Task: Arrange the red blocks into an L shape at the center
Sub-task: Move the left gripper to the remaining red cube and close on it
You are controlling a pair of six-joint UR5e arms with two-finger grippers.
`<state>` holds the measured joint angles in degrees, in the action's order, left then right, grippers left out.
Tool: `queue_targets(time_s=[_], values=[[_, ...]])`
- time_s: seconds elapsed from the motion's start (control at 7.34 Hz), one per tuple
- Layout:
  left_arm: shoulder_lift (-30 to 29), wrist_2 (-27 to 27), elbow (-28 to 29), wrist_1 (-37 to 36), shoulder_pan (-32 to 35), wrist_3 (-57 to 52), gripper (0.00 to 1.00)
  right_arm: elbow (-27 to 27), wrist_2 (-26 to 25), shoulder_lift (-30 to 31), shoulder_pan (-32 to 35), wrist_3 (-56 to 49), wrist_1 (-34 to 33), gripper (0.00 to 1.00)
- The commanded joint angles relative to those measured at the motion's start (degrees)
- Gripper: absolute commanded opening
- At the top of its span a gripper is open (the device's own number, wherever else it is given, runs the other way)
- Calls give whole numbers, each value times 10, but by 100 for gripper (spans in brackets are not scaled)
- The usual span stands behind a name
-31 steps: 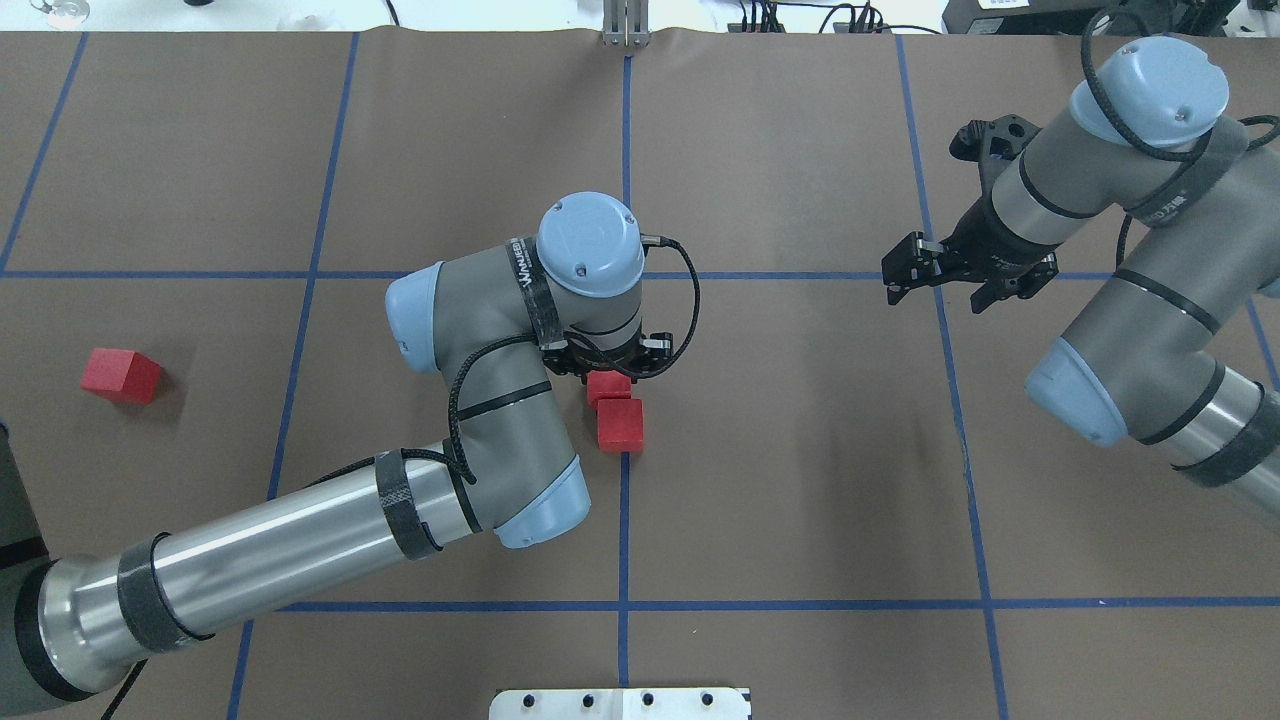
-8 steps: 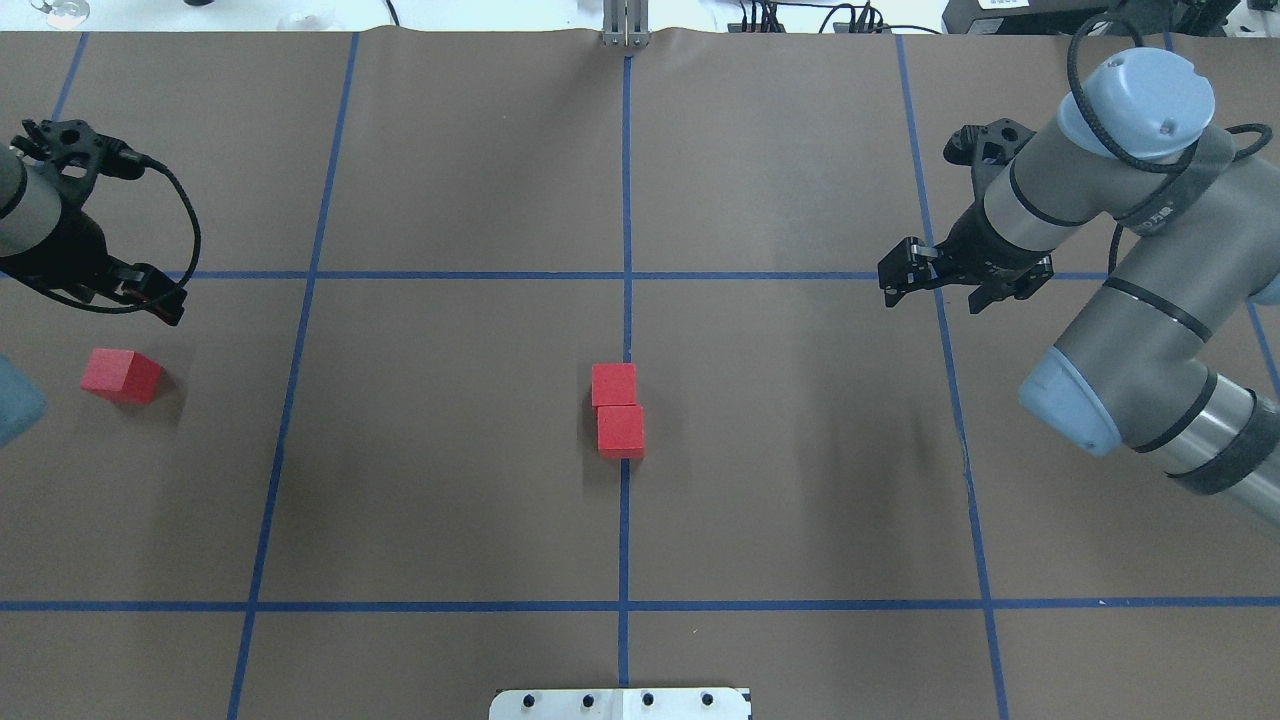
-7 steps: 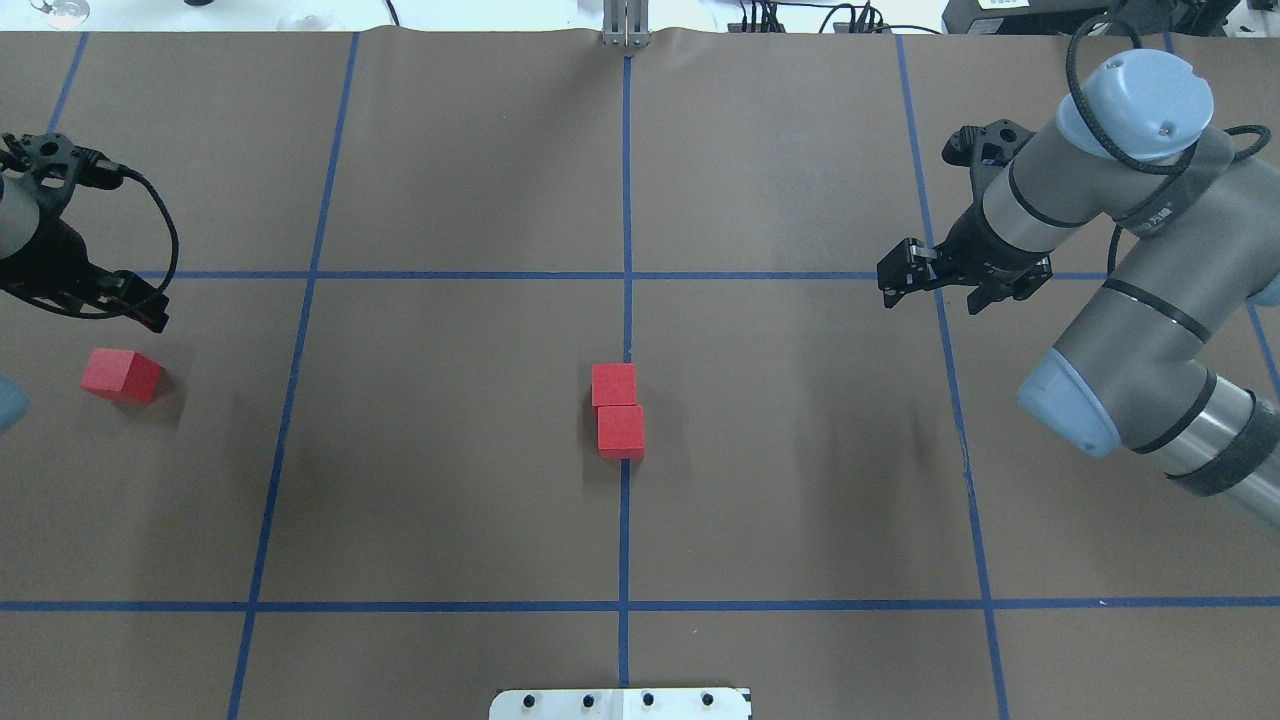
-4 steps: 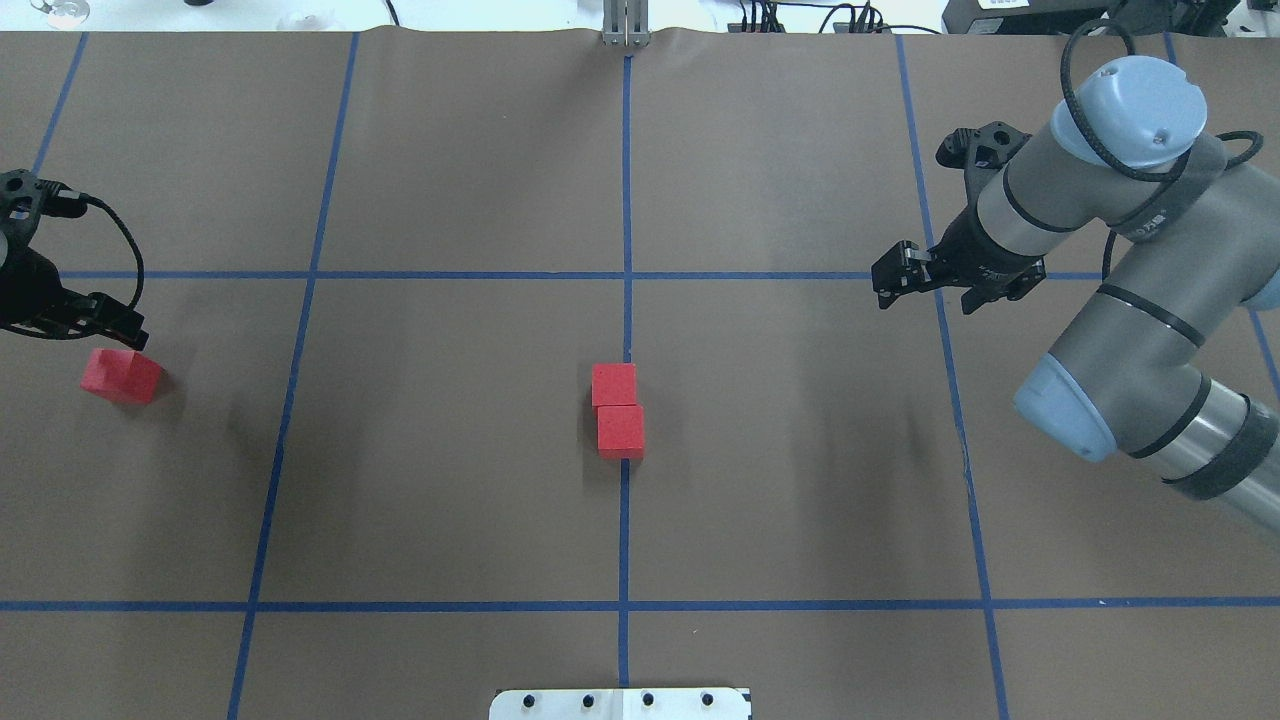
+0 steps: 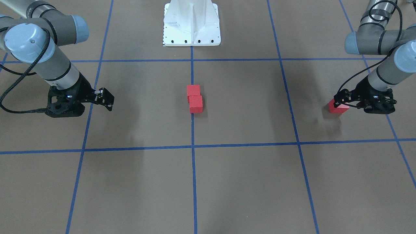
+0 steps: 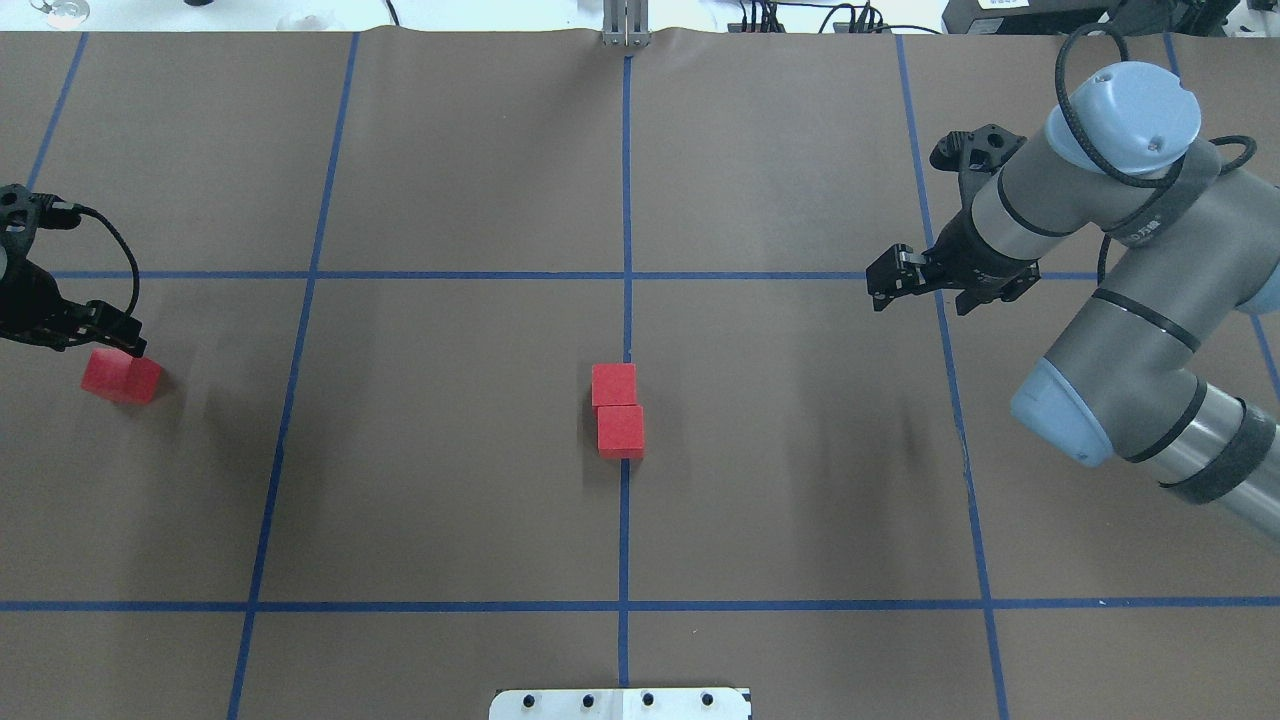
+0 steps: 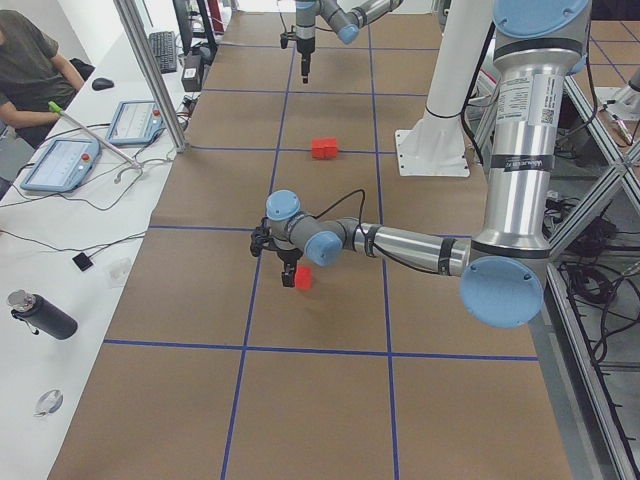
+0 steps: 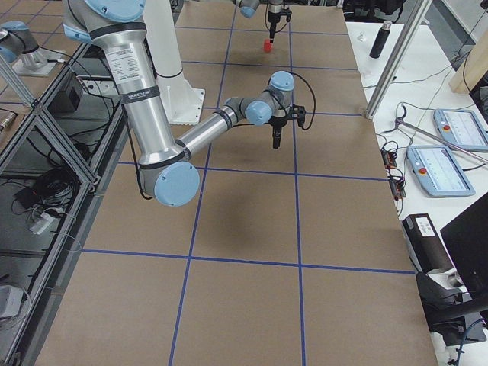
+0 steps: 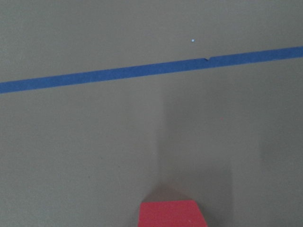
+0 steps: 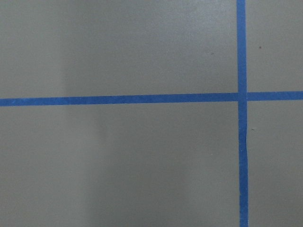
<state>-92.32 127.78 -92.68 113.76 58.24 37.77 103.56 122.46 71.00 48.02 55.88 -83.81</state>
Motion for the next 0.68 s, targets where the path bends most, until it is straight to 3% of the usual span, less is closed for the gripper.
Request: queue_targets(time_s=[0.0, 0.41, 0.54], values=[[2, -1, 7, 1, -1, 11, 100, 0, -8, -1, -6, 0, 1, 100], [1, -2, 9, 1, -23, 13, 99, -1, -9, -1, -10, 0, 1, 100], [2, -1, 9, 1, -32, 13, 83, 0, -9, -2, -10, 0, 1, 100]])
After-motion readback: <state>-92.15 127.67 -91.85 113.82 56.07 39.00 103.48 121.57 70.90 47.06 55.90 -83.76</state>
